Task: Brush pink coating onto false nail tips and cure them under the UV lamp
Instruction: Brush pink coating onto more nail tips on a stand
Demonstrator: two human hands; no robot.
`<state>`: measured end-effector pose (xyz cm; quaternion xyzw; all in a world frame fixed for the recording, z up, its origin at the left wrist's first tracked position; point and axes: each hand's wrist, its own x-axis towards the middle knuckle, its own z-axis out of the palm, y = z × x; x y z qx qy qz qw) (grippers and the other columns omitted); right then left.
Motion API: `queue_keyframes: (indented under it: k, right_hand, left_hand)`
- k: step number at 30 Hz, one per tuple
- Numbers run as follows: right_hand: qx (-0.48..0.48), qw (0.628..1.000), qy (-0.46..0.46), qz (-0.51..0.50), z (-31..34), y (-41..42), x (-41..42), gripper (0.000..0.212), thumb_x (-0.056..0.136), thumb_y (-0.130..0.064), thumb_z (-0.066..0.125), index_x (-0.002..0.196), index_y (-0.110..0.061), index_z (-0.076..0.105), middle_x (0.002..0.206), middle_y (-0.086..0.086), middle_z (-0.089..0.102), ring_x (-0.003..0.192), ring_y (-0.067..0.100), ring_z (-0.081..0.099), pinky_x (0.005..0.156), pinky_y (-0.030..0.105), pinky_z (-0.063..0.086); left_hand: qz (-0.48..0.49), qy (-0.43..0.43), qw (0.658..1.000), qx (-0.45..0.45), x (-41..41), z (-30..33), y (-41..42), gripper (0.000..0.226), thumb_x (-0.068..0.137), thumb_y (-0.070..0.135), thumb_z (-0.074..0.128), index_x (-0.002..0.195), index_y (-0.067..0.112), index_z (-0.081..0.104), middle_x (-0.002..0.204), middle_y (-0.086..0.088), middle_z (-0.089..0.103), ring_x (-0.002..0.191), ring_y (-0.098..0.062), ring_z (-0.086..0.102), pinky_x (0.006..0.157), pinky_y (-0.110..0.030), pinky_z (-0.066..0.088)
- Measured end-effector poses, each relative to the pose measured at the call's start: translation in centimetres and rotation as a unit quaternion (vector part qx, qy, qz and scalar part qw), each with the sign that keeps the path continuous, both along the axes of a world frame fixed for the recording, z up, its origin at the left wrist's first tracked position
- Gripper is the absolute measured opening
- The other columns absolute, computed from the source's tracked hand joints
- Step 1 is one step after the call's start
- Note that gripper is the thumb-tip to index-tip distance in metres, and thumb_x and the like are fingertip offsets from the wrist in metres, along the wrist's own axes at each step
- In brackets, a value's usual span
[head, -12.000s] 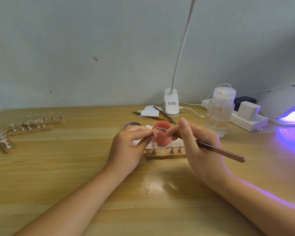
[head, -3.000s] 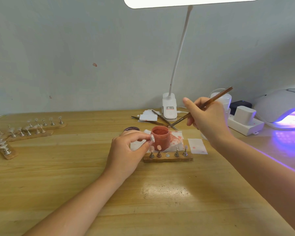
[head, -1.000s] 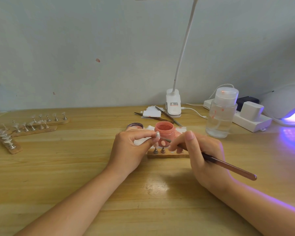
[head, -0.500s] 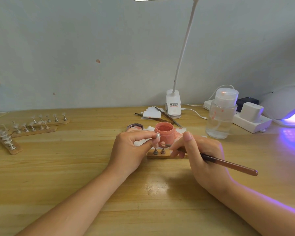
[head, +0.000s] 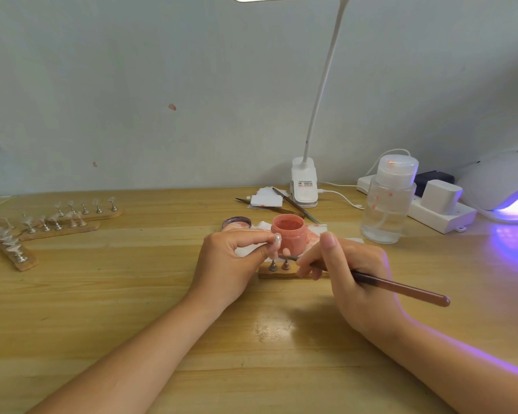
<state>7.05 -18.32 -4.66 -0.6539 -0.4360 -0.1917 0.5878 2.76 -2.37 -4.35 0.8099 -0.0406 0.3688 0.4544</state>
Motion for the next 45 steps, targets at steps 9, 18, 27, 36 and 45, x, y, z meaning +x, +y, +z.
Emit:
queue_keyframes:
  k: [9,18,27,36,45]
  right_hand:
    - [-0.011,0.999,-0.044,-0.016,0.1,0.1,0.0,0.055,0.096,-0.041,0.032,0.069,-0.008,0.069,0.066,-0.01,0.062,0.064,-0.002,0.058,0.062,0.015,0.044]
    - [-0.027,0.996,-0.082,-0.036,0.2,0.1,0.2,0.049,0.096,-0.033,0.035,0.071,-0.01,0.069,0.067,-0.009,0.062,0.064,0.001,0.059,0.059,0.015,0.046]
    - [-0.032,0.995,-0.088,-0.037,0.0,0.1,0.5,0.052,0.096,-0.037,0.033,0.07,-0.01,0.07,0.066,-0.008,0.063,0.063,0.001,0.058,0.058,0.02,0.047]
    - [-0.035,0.993,-0.105,-0.029,-0.1,0.1,0.7,0.054,0.097,-0.036,0.033,0.065,-0.01,0.069,0.061,-0.007,0.061,0.056,0.004,0.057,0.053,0.021,0.046]
    - [-0.031,0.992,-0.116,-0.041,-0.1,0.0,0.7,0.057,0.098,-0.036,0.032,0.064,-0.009,0.069,0.059,-0.008,0.06,0.055,0.003,0.056,0.052,0.019,0.044]
  left_hand:
    - [0.018,-0.017,0.999,0.038,-0.1,0.1,-0.2,0.026,0.07,0.002,0.073,0.085,0.023,0.069,0.077,0.013,0.067,0.082,0.007,0.057,0.081,-0.005,0.037]
    - [0.041,0.029,0.999,0.016,-0.7,0.9,-0.7,0.029,0.074,0.009,0.073,0.081,0.036,0.066,0.08,0.018,0.064,0.095,-0.012,0.054,0.093,-0.053,0.035]
    - [0.041,0.045,0.998,0.01,-0.9,1.1,-0.9,0.017,0.071,0.017,0.075,0.078,0.031,0.07,0.08,0.017,0.065,0.096,-0.01,0.053,0.095,-0.051,0.034]
    - [0.04,0.047,0.998,0.004,-0.9,1.0,-0.9,0.014,0.065,0.027,0.063,0.074,0.037,0.067,0.077,0.019,0.064,0.093,-0.005,0.052,0.094,-0.05,0.035]
    - [0.043,0.049,0.998,0.005,-0.9,1.0,-0.8,0.015,0.065,0.027,0.063,0.072,0.041,0.065,0.076,0.019,0.064,0.093,-0.001,0.051,0.096,-0.049,0.035]
